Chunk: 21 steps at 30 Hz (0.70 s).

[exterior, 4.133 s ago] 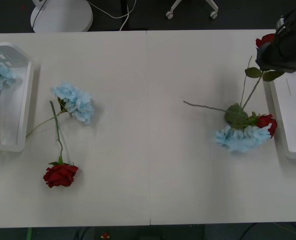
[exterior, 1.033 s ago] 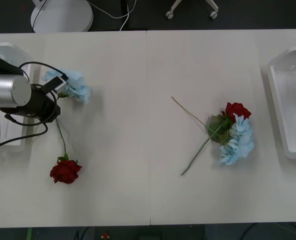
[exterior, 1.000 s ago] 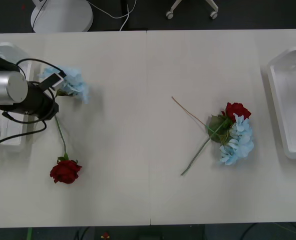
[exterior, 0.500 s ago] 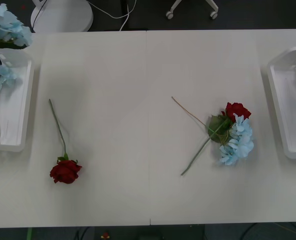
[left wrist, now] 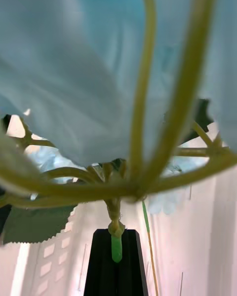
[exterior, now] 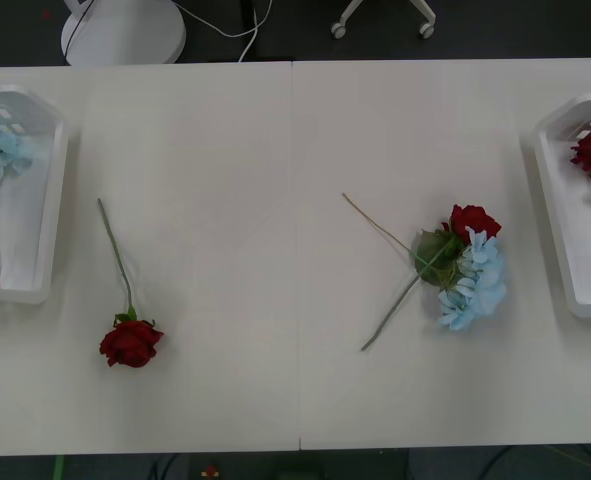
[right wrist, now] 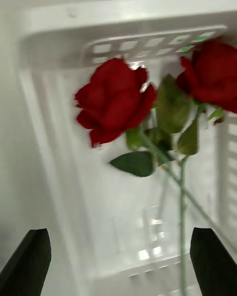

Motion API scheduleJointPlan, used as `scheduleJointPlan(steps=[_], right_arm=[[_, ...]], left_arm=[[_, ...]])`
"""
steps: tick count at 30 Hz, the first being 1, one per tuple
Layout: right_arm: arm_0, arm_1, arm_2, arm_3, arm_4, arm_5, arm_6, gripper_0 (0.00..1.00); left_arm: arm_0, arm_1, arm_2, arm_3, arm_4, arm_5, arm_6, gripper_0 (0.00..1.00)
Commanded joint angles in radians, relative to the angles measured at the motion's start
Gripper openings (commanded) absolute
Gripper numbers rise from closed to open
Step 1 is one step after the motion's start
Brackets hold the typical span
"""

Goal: Put the red flowers into the right box and the blue flowers into the left box

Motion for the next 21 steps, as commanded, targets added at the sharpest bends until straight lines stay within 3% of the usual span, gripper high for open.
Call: scheduleJointPlan(steps=[1,7,13,17,21], right_arm=[[-0.002,-0.091,-0.027,-0.198,-0.086,0.081,-0.376,0.82],[0.048,-0.106,-0.027,-0.471,-0.101,0.144,-0.906,0.82],[0.146,-0.074,-0.027,-0.73,-0.061,0.163,-1.584,0.82],[0.207,-0.028,-0.027,-0.831,-0.021,0.163,-1.939,0.81],[0.242,0.032,-0.027,-0.85,-0.02,0.152,-2.148,0.82]], left_arm=[[-0.009,0.062,0.106,0.091,0.002,-0.074,-0.021,0.0],[0.04,0.087,0.112,0.2,0.04,-0.171,-0.011,0.0],[0.094,0.105,0.112,0.304,0.065,-0.272,0.002,0.0],[0.126,0.113,0.112,0.363,0.111,-0.332,0.008,0.0],[0.149,0.12,0.106,0.418,0.189,-0.402,0.009,0.0]])
